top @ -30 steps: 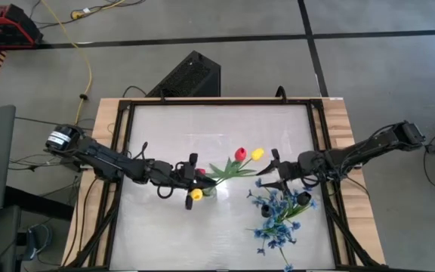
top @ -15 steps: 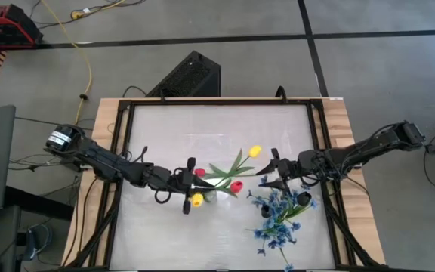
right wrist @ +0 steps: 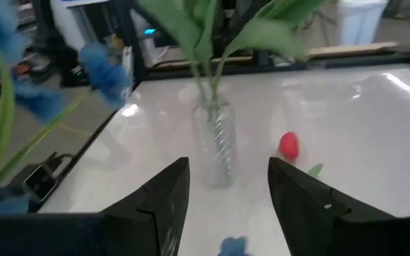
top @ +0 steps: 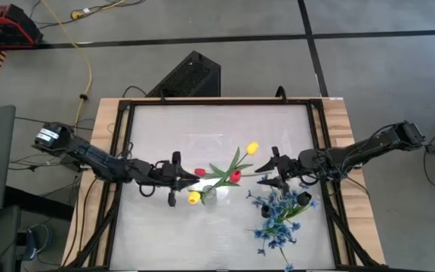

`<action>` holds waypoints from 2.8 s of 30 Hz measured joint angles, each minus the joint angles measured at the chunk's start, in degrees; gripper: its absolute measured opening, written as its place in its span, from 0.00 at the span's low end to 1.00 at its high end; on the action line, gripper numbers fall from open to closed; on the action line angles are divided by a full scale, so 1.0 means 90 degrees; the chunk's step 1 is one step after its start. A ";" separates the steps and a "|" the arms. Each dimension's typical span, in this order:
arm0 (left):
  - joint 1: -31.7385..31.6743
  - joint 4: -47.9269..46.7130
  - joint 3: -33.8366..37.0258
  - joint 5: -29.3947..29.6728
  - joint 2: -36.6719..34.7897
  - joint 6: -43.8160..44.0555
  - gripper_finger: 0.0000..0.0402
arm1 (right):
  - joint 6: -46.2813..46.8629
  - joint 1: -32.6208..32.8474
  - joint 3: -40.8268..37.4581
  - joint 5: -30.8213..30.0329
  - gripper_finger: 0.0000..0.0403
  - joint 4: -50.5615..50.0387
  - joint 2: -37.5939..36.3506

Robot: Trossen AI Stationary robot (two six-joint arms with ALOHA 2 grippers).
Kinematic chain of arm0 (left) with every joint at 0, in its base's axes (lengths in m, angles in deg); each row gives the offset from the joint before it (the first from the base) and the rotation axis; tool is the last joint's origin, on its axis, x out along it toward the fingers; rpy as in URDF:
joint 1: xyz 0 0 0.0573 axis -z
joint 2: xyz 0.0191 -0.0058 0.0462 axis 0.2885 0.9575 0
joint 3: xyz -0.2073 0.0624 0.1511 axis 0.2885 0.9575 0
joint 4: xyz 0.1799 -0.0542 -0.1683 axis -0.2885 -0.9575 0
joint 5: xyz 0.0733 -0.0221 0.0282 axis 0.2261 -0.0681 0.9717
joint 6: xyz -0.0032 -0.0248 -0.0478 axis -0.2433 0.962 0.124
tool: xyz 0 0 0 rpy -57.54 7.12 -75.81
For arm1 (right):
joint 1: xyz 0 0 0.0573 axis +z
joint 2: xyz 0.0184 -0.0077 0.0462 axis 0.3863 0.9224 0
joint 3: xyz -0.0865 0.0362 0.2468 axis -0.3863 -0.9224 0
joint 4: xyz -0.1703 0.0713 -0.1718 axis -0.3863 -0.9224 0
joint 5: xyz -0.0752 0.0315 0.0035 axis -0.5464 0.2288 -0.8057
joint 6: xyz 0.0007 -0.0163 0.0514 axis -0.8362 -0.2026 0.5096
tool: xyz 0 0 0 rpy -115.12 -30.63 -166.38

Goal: Sort flowers into vase by color
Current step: Put the red flower into the transparent vase

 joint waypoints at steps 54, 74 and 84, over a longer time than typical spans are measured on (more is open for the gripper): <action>-0.3408 -0.5284 -0.1016 -0.1619 -0.0442 -0.3269 0.08 | 0.2990 0.0053 0.3488 0.0590 0.54 -0.2458 -0.0020; -0.4190 -0.4622 -0.1525 -0.2153 0.1266 -0.2763 0.33 | 0.2270 -0.0467 0.3644 0.0523 0.54 -0.3337 -0.0023; -0.4146 -0.4739 -0.1865 -0.2108 0.1506 -0.2709 0.42 | 0.2045 -0.1708 0.3644 0.0392 0.54 -0.4036 -0.0112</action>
